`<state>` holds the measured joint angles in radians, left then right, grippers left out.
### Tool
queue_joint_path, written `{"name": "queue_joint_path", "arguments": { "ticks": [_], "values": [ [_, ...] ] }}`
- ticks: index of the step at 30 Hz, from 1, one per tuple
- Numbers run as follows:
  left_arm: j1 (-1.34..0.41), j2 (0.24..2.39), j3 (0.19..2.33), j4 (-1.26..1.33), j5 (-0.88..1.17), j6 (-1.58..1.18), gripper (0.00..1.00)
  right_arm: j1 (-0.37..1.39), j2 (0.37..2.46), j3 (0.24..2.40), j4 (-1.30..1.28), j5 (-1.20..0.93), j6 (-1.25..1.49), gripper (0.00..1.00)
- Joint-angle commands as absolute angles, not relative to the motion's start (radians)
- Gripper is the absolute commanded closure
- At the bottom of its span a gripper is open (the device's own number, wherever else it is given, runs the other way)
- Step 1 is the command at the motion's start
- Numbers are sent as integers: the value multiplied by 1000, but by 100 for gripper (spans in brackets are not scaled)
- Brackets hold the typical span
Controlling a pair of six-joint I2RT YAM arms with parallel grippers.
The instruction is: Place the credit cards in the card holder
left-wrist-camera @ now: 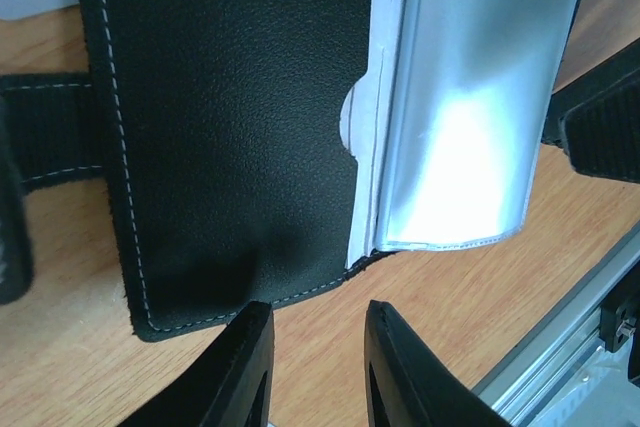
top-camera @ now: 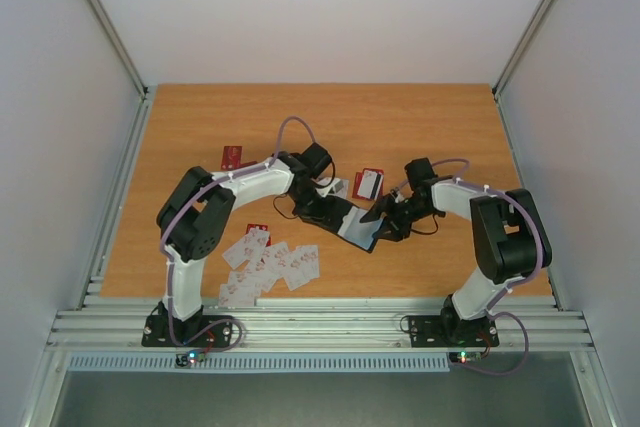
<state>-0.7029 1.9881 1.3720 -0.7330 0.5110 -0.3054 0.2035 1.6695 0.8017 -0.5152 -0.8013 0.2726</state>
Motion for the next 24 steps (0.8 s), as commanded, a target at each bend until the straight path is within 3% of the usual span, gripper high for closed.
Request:
{"name": "queue_joint_path", "arguments": {
  "ticks": [1,11,24],
  "values": [
    [-710,2012,1359,-726,533,-290,73,221,1683,834,-514,-792,274,43],
    [-710,2027,1349,-714,537,-292,73,230,1643,893,-679,-717,198,43],
    [-710,2033,1343,-708,553,-299,73,247,1685,900,-599,-772,217,43]
  ]
}}
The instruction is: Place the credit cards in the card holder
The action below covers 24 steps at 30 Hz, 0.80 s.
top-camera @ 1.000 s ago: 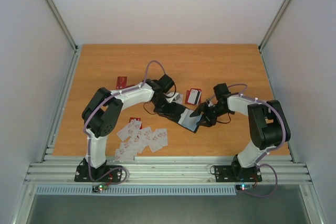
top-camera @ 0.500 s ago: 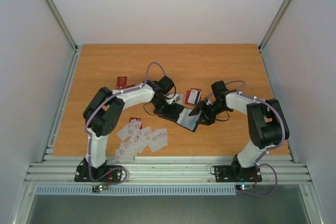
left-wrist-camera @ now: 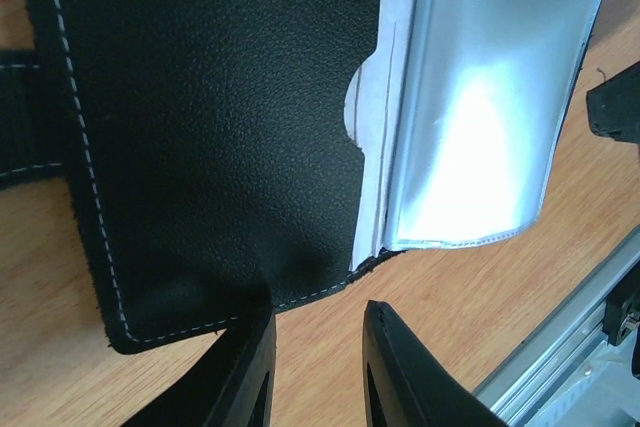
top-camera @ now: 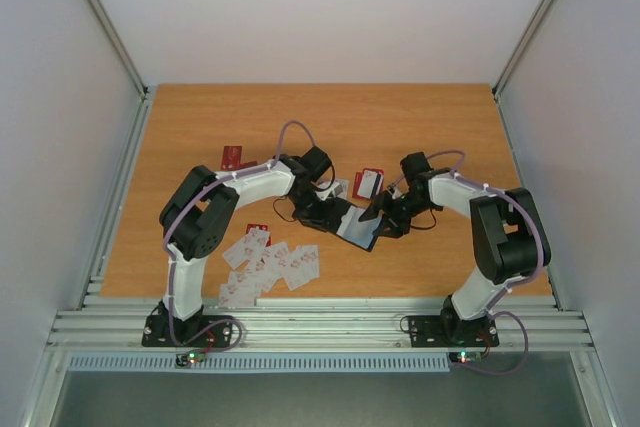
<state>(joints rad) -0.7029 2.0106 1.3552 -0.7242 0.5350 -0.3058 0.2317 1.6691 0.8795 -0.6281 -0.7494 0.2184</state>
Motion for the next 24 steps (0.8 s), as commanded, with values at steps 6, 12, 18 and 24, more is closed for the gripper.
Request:
{"name": "queue_joint_path", "arguments": {
  "ticks": [6,12,18,24],
  "values": [
    [-710,2030,1342,-706,554,-301,74,250,1713,900,-572,-782,225,43],
    [-710,2028,1335,-706,555,-304,74,252,1724,900,-560,-784,229,43],
    [-710,2027,1333,-700,557,-306,75,257,1725,906,-552,-792,227,43],
    [-711,2027,1330,-699,560,-307,76,273,1721,922,-555,-800,224,44]
  ]
}}
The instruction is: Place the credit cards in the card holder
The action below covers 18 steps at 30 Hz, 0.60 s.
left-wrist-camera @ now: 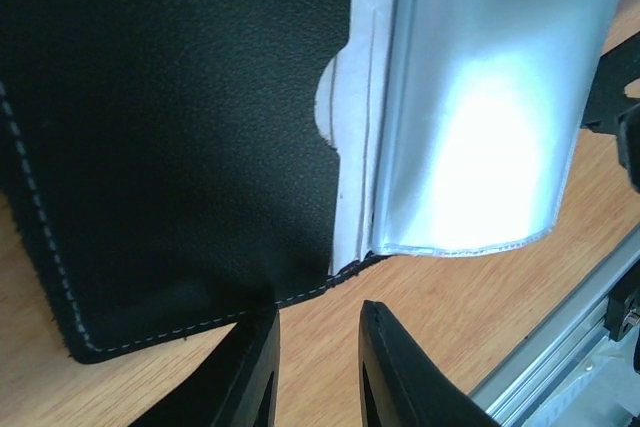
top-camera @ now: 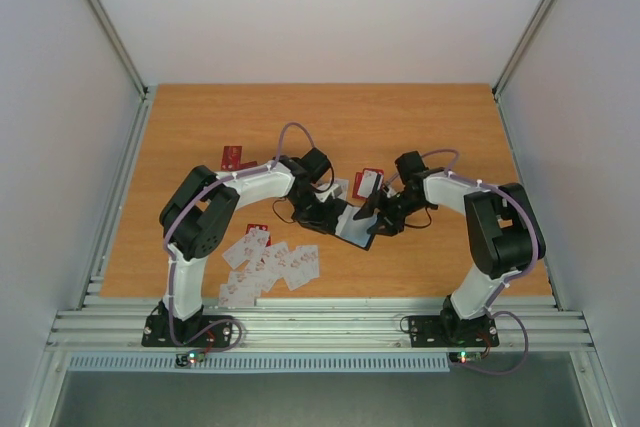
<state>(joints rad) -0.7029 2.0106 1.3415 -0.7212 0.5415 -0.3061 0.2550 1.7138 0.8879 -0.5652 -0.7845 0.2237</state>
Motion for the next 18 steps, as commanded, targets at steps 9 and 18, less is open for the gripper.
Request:
{"name": "queue_joint_path", "arguments": {
  "ticks": [9,18],
  "values": [
    [-711,2027,1330,-697,561,-308,76,311,1721,978,-619,-763,192,44],
    [-711,1980,1342,-719,556,-318,76,330,1748,1013,-629,-762,180,44]
  ]
}}
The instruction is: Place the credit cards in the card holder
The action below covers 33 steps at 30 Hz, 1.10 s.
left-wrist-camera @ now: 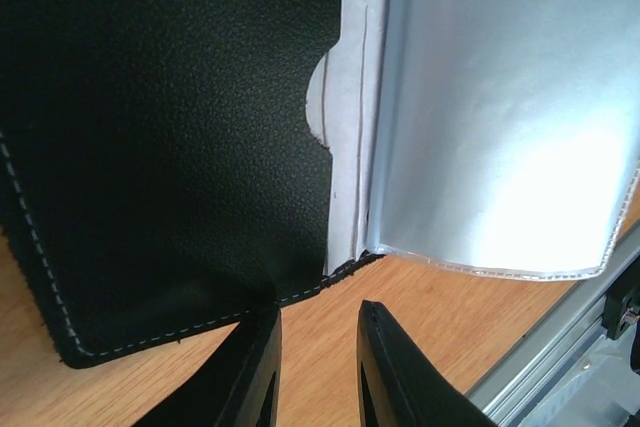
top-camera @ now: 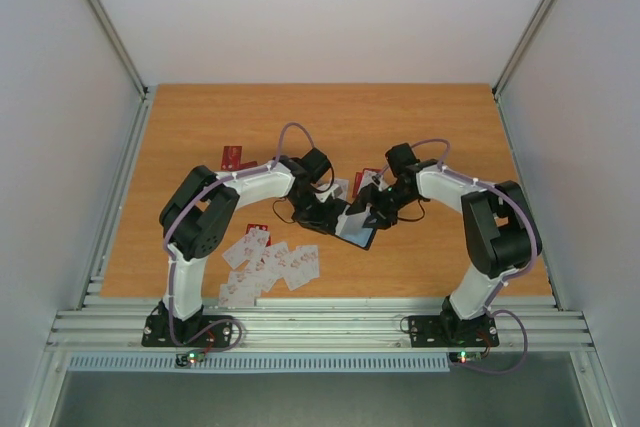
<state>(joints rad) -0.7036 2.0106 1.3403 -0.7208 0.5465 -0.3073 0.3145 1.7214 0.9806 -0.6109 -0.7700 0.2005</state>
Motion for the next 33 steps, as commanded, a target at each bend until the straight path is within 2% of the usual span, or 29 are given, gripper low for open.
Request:
{"name": "queue_joint_path", "arguments": {
  "ticks": [1,22,33],
  "values": [
    [-711,1968,1344,-728,554,-320,76,331,1752,1021,-630,-762,177,44],
    [-631,1722,1246,-810,499,-358,74,395,1905,1211,-667,-775,160,43],
    [-567,1727,1218,-794,495,-351,66,418,1985,1293,-678,-771,162,43]
  ]
}}
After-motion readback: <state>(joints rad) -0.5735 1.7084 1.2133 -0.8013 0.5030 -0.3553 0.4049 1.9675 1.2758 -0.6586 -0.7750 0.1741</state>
